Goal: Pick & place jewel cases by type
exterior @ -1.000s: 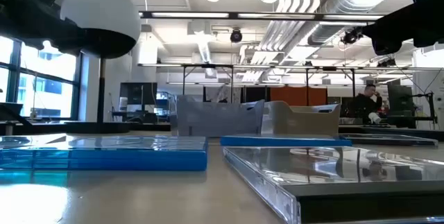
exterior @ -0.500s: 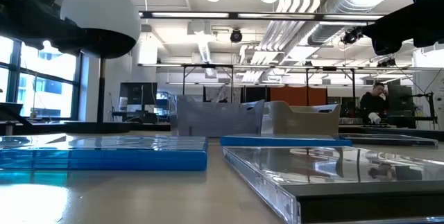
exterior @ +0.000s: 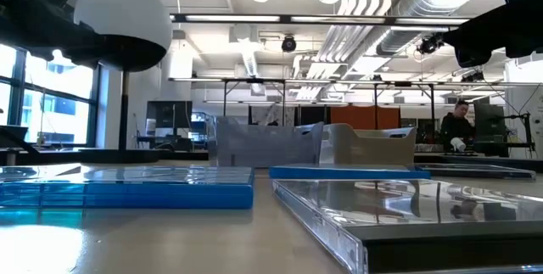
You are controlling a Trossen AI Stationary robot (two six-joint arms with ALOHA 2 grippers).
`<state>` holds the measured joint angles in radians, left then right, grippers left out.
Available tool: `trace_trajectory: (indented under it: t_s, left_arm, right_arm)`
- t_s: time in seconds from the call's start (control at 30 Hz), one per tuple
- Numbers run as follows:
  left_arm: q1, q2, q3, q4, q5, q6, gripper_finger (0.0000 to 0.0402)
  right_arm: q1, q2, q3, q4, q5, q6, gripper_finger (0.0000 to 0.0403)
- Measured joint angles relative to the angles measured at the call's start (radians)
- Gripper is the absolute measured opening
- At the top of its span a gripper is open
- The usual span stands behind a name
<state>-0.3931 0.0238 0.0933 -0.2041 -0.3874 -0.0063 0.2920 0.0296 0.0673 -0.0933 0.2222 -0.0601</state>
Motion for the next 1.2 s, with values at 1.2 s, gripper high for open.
trace_trajectory:
  t_s: [1.2]
  left_arm:
    - [0.000,0.000,-0.002,0.034,0.011,-0.003,0.0168]
  right_arm:
    - [0.000,0.000,0.000,0.000,0.000,0.000,0.0134]
